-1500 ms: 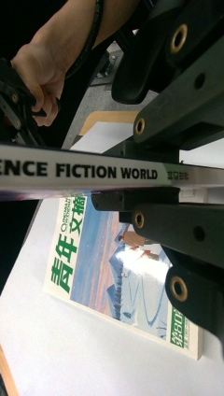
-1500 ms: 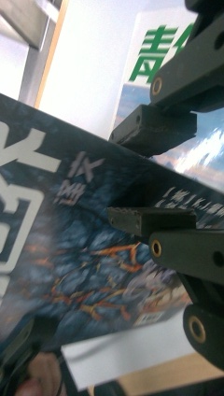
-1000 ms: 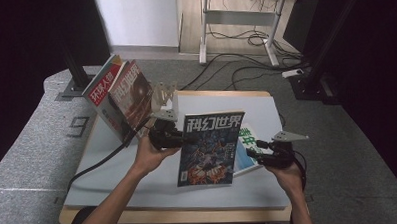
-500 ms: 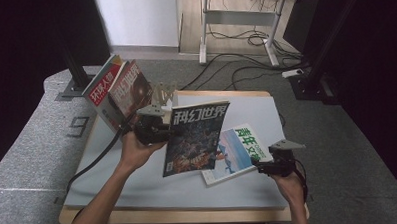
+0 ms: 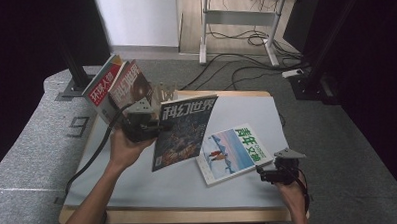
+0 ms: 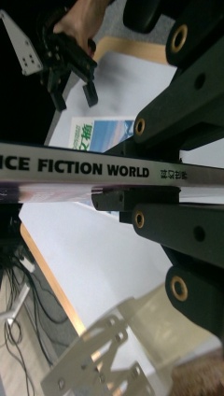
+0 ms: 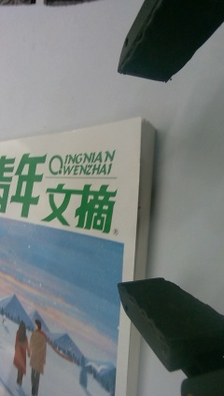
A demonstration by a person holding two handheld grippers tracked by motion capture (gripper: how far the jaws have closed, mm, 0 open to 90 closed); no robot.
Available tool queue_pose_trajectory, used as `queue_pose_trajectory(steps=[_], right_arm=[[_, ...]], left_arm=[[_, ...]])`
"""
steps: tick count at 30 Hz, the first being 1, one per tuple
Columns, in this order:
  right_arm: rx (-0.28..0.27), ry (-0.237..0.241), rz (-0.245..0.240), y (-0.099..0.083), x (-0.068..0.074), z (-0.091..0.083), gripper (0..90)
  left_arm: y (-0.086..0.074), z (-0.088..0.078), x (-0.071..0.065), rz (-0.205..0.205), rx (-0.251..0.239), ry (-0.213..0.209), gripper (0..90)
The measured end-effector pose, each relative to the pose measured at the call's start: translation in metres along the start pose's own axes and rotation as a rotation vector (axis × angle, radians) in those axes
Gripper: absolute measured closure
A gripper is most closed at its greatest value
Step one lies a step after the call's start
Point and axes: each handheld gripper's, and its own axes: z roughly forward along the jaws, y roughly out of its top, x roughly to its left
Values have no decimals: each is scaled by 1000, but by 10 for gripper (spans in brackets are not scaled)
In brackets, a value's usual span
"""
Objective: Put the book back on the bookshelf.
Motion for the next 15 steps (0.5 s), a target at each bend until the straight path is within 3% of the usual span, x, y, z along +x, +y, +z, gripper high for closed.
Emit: queue_pose_trajectory(steps=[6,15], right_arm=[[8,-22,16,-7,-2,1,0],[78,-38,11,-20,-7,12,0]], left_arm=[[-3,-11,6,-13,2,40,828],[-6,-33,19,-42,2,132,828]])
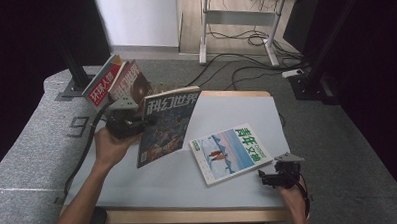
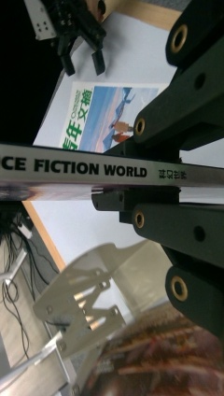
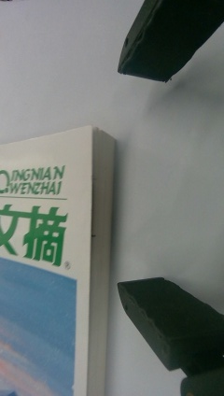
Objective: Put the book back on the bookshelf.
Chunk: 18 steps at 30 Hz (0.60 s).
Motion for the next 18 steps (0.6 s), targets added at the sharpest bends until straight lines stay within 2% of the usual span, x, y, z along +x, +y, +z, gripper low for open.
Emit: queue_pose_trajectory(steps=[3,6,13,18], right_arm=[[11,-1,6,-2,-1,2,0],[0,19,40,-5,-4,3,0],[-19,16,52,-7,-4,4,0],[-26,15,56,-8,-4,4,0]], left_arm=[[0,-3,3,-10,-1,13,828],[0,-10,8,-24,-3,35,828],[-1,-23,16,-52,-19,70,828],[-5,-37,25,-83,-33,117,828]])
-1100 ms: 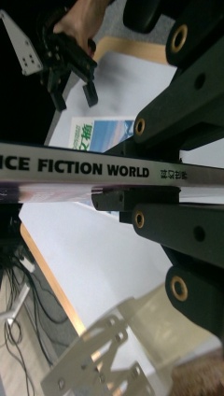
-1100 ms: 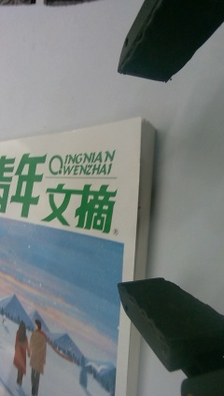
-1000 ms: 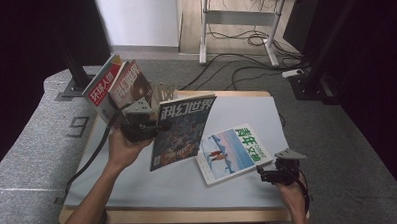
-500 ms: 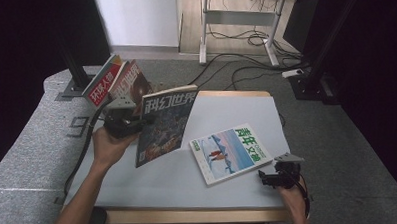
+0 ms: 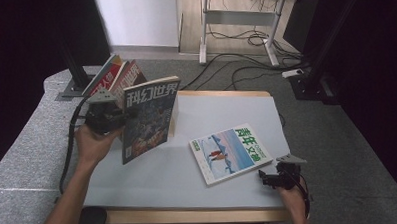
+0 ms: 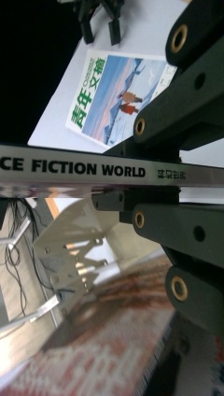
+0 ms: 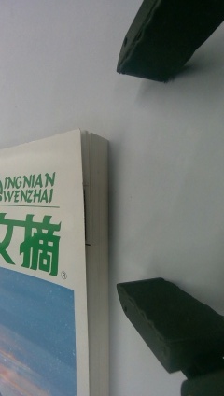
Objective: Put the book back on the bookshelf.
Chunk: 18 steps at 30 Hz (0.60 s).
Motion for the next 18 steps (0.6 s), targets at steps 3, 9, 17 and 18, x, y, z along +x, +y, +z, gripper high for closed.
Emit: queue_pose_trajectory(steps=[3,9,17,18], right_arm=[[-1,-1,1,0,0,0,0],[-4,-2,3,0,0,0,0],[-4,-2,4,-1,0,0,0],[-5,-2,4,-1,0,0,0]], left_arm=[[-2,-4,4,-13,-7,21,828],[-10,-15,18,-53,-14,75,828],[-13,-18,27,-93,-18,149,828],[-14,-17,30,-107,-22,162,828]])
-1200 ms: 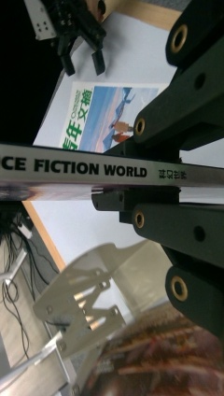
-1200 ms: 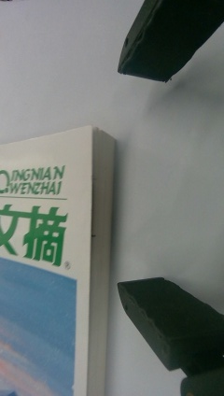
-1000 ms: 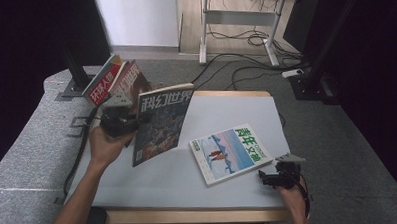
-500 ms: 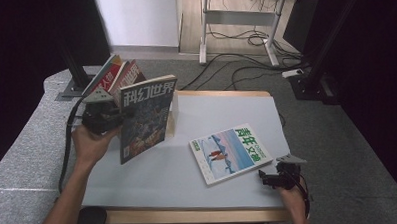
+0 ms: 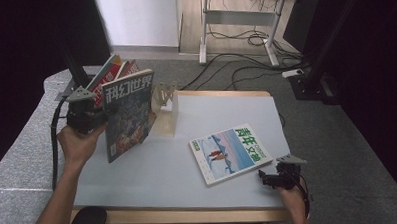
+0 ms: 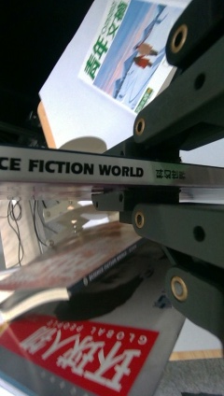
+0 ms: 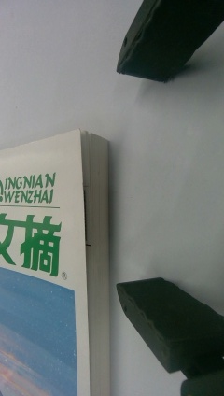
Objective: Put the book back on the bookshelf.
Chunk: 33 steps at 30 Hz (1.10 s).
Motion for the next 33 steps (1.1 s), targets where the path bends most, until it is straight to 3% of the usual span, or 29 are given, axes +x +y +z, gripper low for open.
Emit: queue_pose_trajectory(steps=[15,23,33], right_arm=[[-1,0,1,0,0,0,0],[0,0,1,0,0,0,0],[-2,0,1,0,0,0,0]], left_arm=[[2,31,9,-107,-36,60,827],[8,46,5,-115,-63,82,827],[14,71,-1,-86,-98,132,827]])
